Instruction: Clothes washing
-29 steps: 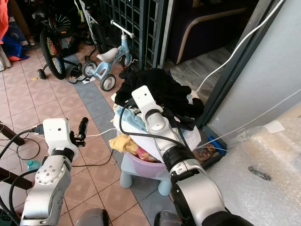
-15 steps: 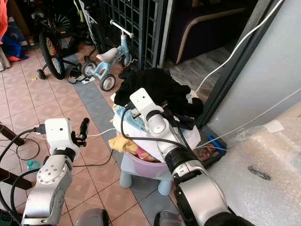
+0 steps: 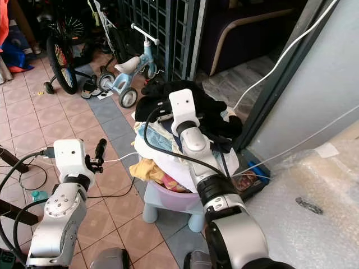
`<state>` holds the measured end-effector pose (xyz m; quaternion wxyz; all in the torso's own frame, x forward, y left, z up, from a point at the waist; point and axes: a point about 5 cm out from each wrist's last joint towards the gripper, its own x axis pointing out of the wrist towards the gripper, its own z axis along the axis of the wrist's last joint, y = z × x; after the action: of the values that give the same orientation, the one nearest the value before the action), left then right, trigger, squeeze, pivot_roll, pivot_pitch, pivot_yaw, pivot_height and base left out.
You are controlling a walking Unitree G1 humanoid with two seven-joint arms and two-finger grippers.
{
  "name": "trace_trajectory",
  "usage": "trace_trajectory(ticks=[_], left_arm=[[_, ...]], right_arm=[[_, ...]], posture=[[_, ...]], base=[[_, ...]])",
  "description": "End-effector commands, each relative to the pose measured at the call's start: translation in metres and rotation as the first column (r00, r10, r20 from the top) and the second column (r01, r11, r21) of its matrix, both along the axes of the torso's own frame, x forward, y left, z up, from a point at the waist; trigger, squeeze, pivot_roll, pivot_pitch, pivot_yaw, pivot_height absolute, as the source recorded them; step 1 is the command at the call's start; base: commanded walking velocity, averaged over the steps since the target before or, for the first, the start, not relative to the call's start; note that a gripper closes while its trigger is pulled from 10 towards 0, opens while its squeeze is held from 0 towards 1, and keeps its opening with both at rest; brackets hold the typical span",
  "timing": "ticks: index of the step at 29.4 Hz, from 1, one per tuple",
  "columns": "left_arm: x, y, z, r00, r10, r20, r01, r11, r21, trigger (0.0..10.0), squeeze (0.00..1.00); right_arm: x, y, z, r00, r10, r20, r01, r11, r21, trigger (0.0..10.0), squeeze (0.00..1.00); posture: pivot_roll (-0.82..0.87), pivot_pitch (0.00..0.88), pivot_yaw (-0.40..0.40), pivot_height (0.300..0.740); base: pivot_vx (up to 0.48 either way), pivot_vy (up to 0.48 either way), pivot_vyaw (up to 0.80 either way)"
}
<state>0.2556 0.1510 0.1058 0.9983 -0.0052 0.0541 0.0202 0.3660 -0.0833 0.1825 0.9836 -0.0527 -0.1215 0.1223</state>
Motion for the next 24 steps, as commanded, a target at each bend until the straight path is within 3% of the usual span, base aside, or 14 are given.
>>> trace_trajectory(ticks=[1,2,4,6,10,11,13,14,15,24], left_arm=[[0.001,-0.003,0.000,1.000,-0.018,0.003,0.018,1.000,-0.011,10.0,0.00],[0.004,-0.007,0.000,0.999,-0.046,0.004,0.047,0.999,-0.015,10.0,0.00],[0.006,-0.012,0.000,0.998,-0.070,0.003,0.070,0.998,-0.010,10.0,0.00],[0.007,-0.013,0.000,0.997,-0.076,0.004,0.076,0.997,-0.008,10.0,0.00],[0.013,-0.019,0.003,0.993,-0.115,0.027,0.115,0.993,-0.004,10.0,0.00],[0.014,-0.020,0.003,0.992,-0.122,0.029,0.122,0.993,-0.004,10.0,0.00],[0.015,-0.020,0.003,0.992,-0.126,0.030,0.126,0.992,-0.003,10.0,0.00],[0.016,-0.020,0.003,0.990,-0.134,0.033,0.134,0.991,-0.003,10.0,0.00],[0.016,-0.020,0.003,0.990,-0.135,0.033,0.136,0.991,-0.003,10.0,0.00],[0.018,-0.022,0.002,0.990,-0.136,0.042,0.137,0.991,-0.008,10.0,0.00]], right_arm=[[-0.002,-0.009,0.023,0.995,-0.014,0.094,0.011,0.999,0.032,0.0,0.00],[-0.010,-0.027,0.048,0.977,-0.042,0.208,0.041,0.999,0.010,0.0,0.00],[-0.017,-0.046,0.060,0.962,-0.096,0.255,0.097,0.995,0.008,0.0,0.00],[-0.018,-0.052,0.062,0.959,-0.115,0.261,0.115,0.993,0.013,0.0,0.00],[-0.031,-0.094,0.065,0.923,-0.265,0.280,0.274,0.962,0.007,0.0,0.00],[-0.032,-0.111,0.061,0.904,-0.353,0.242,0.349,0.935,0.063,0.0,0.00],[-0.033,-0.123,0.058,0.885,-0.412,0.216,0.409,0.910,0.062,0.0,0.00],[-0.034,-0.130,0.059,0.868,-0.447,0.218,0.442,0.894,0.073,1.7,0.00],[-0.034,-0.134,0.061,0.858,-0.463,0.221,0.459,0.885,0.075,10.0,0.00],[-0.029,-0.144,0.071,0.819,-0.533,0.215,0.532,0.844,0.065,10.0,0.00]], posture=[[0.06,0.038,-0.030,0.740],[0.02,0.035,-0.015,0.740],[0.00,0.036,-0.008,0.740],[0.00,0.035,-0.006,0.740],[-0.03,0.027,0.010,0.740],[-0.04,0.024,0.014,0.740],[-0.04,0.023,0.015,0.740],[-0.04,0.021,0.018,0.740],[-0.04,0.018,0.020,0.740],[-0.04,0.005,0.009,0.740]], base=[[0.000,0.000,0.00],[0.000,0.000,0.00],[0.000,0.000,0.00],[0.000,0.000,0.00],[0.000,0.000,0.00],[0.000,0.000,0.00],[0.000,0.000,0.00],[0.000,0.000,-0.54],[0.000,-0.304,-0.80],[0.000,-0.325,-0.80]])
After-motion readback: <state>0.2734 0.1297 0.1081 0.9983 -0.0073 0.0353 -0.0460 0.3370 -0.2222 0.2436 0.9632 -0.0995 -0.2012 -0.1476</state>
